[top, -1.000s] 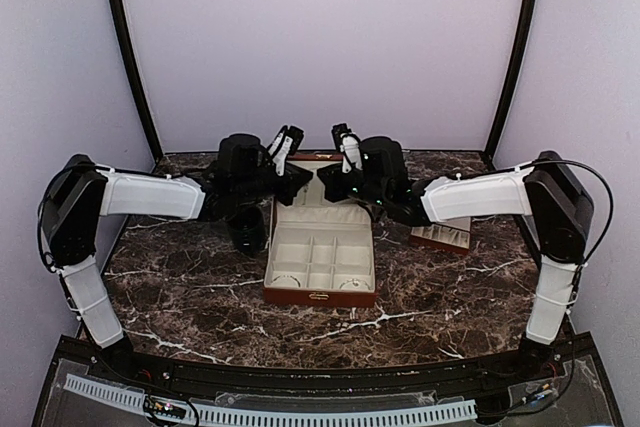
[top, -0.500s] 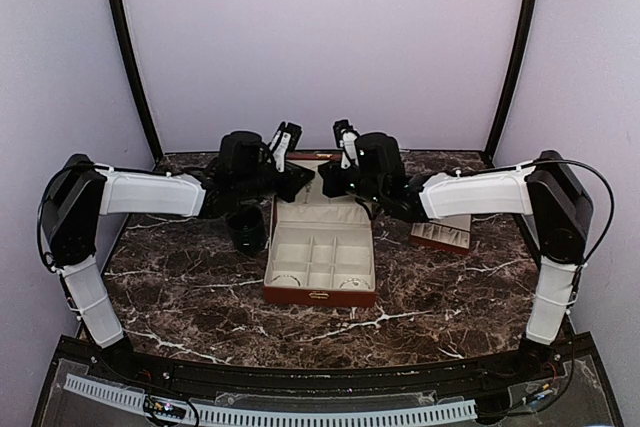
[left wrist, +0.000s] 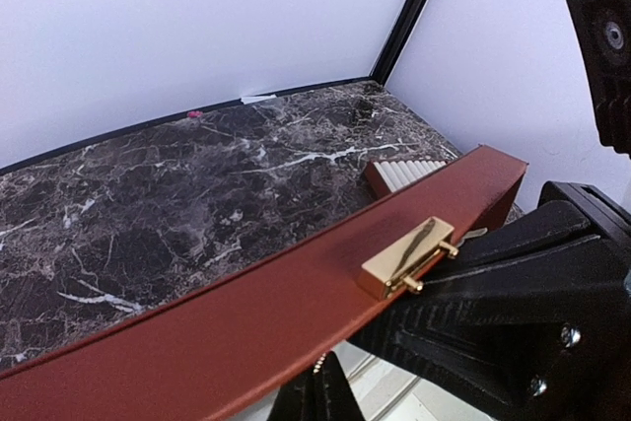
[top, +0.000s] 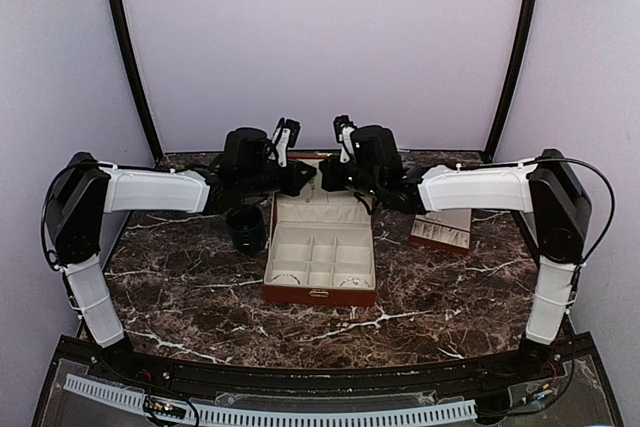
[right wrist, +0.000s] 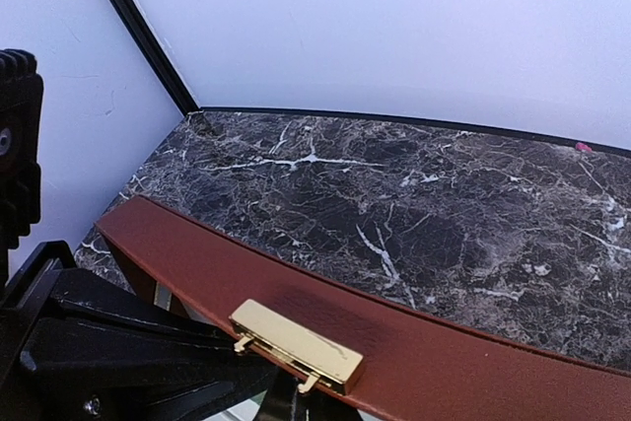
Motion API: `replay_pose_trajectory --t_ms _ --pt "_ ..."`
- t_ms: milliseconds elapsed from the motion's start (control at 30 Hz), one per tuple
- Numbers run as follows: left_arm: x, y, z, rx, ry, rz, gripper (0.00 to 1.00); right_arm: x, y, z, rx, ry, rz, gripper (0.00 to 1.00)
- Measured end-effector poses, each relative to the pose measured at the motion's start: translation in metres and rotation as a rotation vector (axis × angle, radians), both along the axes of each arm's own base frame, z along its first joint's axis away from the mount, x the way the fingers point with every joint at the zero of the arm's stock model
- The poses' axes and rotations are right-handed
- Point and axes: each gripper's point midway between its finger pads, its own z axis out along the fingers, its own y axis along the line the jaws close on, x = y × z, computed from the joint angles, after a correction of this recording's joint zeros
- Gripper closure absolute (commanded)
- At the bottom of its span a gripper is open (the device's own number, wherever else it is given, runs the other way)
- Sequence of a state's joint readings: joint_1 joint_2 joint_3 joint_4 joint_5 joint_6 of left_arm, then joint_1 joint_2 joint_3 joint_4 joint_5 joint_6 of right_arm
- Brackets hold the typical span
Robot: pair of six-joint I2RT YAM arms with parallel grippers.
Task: Organize the mixed jewelry
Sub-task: Hang the necklace on the necklace hanger.
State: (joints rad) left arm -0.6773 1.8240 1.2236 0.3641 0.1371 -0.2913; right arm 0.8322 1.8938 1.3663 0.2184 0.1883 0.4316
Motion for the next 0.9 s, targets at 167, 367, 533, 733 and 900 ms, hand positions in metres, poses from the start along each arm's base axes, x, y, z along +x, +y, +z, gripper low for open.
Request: replay_pose_trajectory --t_ms 167,367,533,733,900 --pt "0.002 0.003 -0.005 -0.005 0.032 0.036 1.0 0.003 0.003 -0.005 -0.011 0.011 -0.001 1.0" --pt "0.005 0.002 -0.011 -0.008 0.056 0.058 1.0 0.006 0.004 -0.007 -0.016 0.026 -0.012 1.0" --pt "0.007 0.0 -0.016 -0.01 0.069 0.066 1.0 0.009 0.005 -0.009 -0.018 0.036 -0.022 1.0" --pt "0.01 0.001 -0.018 -0.012 0.081 0.082 1.0 0.011 0.005 -0.014 -0.025 0.053 -0.034 1.0" --pt "0.011 0.002 -0.021 -0.009 0.092 0.09 1.0 0.009 0.003 -0.021 -0.04 0.076 -0.038 1.0"
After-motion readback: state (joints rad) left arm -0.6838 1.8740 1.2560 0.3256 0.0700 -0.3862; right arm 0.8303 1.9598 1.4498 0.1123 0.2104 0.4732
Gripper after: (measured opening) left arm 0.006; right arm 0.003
